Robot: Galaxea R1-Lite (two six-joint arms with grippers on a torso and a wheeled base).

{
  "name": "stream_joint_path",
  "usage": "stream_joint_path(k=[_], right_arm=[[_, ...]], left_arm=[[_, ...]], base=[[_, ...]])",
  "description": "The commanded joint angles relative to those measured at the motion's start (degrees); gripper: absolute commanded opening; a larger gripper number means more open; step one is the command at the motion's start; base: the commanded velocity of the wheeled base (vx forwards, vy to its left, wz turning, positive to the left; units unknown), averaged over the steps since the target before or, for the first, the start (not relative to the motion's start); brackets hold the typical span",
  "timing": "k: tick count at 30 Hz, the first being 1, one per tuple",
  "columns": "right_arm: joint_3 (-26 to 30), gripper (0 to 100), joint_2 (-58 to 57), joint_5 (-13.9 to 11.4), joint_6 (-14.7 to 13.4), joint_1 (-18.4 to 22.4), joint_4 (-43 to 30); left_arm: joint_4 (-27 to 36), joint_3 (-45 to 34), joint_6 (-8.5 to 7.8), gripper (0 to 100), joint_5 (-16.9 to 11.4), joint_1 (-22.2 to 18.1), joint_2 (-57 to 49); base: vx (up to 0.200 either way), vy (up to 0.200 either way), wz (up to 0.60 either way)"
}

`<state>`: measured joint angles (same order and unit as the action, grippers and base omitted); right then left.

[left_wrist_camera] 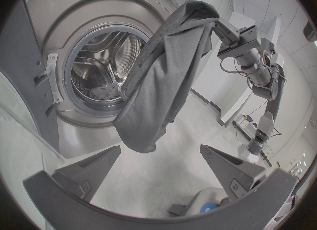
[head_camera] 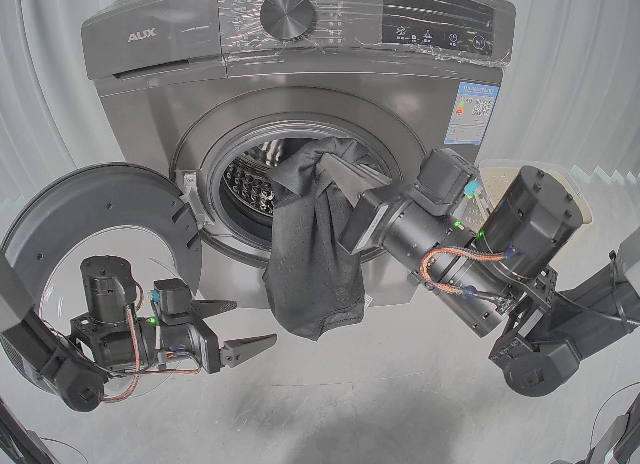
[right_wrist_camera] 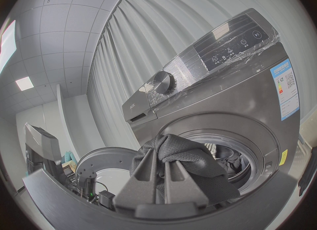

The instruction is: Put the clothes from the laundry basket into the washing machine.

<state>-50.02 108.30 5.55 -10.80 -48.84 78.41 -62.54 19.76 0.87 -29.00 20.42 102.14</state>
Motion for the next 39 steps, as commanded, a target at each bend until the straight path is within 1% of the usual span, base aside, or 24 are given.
stream_joint_path(k=[1,3,4,5,6,7,12,15,16,17,18,19,20,22,26,28,29,30,31,32,36,39], right_arm=[[-0.78,0,0.95,0.08,-0.01,-0.30,0.52],[-0.78,0,1.12,0.08,-0.01,-0.21,0.60],[-0.78,0,1.12,0.08,-0.01,-0.21,0.60],[-0.87,0,1.21,0.08,-0.01,-0.12,0.69],[-0.87,0,1.21,0.08,-0.01,-0.12,0.69],[-0.96,0,1.21,0.08,-0.01,-0.12,0.69],[-0.96,0,1.21,0.17,-0.01,-0.56,0.78],[-1.05,0,1.21,0.25,-0.01,-0.65,0.78],[-1.13,0,1.21,0.25,-0.10,-0.73,0.78],[-1.13,0,1.21,0.25,-0.10,-0.73,0.78],[-1.13,0,1.21,0.25,-0.01,-0.73,0.78],[-1.13,0,1.21,0.34,-0.01,-0.82,0.78],[-1.13,0,1.21,0.34,-0.10,-0.82,0.78],[-1.05,0,1.21,0.43,-0.10,-0.82,0.78],[-1.13,0,1.21,0.43,-0.10,-0.91,0.78],[-1.05,0,1.12,0.43,-0.10,-0.91,0.78],[-1.05,0,1.12,0.43,-0.10,-0.91,0.78],[-1.05,0,1.12,0.43,-0.10,-0.91,0.78],[-1.05,0,1.12,0.43,-0.10,-0.91,0.78],[-1.05,0,1.12,0.43,-0.10,-0.91,0.78],[-0.87,0,1.12,0.43,-0.10,-1.00,0.78],[-0.69,0,1.03,0.43,-0.10,-1.00,0.78]], left_arm=[[-8.13,0.28,2.12,100,0.00,0.24,11.59],[-11.29,0.10,3.88,100,0.09,0.32,14.05],[-11.55,0.10,4.06,100,0.09,0.32,14.22],[-14.28,0.10,5.46,100,0.09,0.59,16.24],[-15.60,0.19,5.99,100,0.35,0.85,17.65],[-16.92,0.19,6.34,100,0.44,0.94,18.88],[-23.07,0.19,6.69,100,1.32,1.03,24.07],[-24.91,0.63,6.87,100,1.40,1.03,25.82],[-25.79,0.89,7.92,100,1.49,1.20,26.70],[-25.88,1.24,8.89,100,1.49,1.47,26.79],[-25.88,1.33,9.24,100,1.49,1.55,26.79],[-25.88,1.68,10.65,100,1.49,1.64,26.88],[-25.88,1.95,11.26,100,1.49,1.64,26.97],[-25.88,2.56,11.97,100,1.40,1.64,27.14],[-25.97,3.62,12.41,100,1.40,1.64,27.85],[-25.97,5.46,13.46,100,1.40,1.64,28.99],[-25.97,5.46,13.46,100,1.40,1.64,28.99],[-25.97,6.52,14.16,100,1.32,1.73,29.60],[-25.97,6.52,14.16,100,1.32,1.73,29.60],[-25.97,8.10,14.69,100,1.32,1.90,30.48],[-25.97,10.30,14.87,100,1.32,1.90,31.98],[-25.97,10.91,15.31,100,1.32,1.99,32.42]], base=[[0.000,0.000,0.00],[0.000,0.000,0.00],[0.000,0.000,0.00],[0.000,0.000,0.00],[0.000,0.000,0.00],[0.000,0.000,0.00],[0.000,0.000,0.00],[0.000,0.000,0.00],[0.000,0.000,0.00],[0.000,0.000,0.00],[0.000,0.000,0.00],[0.000,0.000,0.00],[0.000,0.000,0.00],[0.000,0.000,0.00],[0.000,0.000,0.00],[0.000,0.000,0.00],[0.000,0.000,0.00],[0.000,0.000,0.00],[0.000,0.000,0.00],[0.000,0.000,0.00],[0.000,0.000,0.00],[0.000,0.000,0.00]])
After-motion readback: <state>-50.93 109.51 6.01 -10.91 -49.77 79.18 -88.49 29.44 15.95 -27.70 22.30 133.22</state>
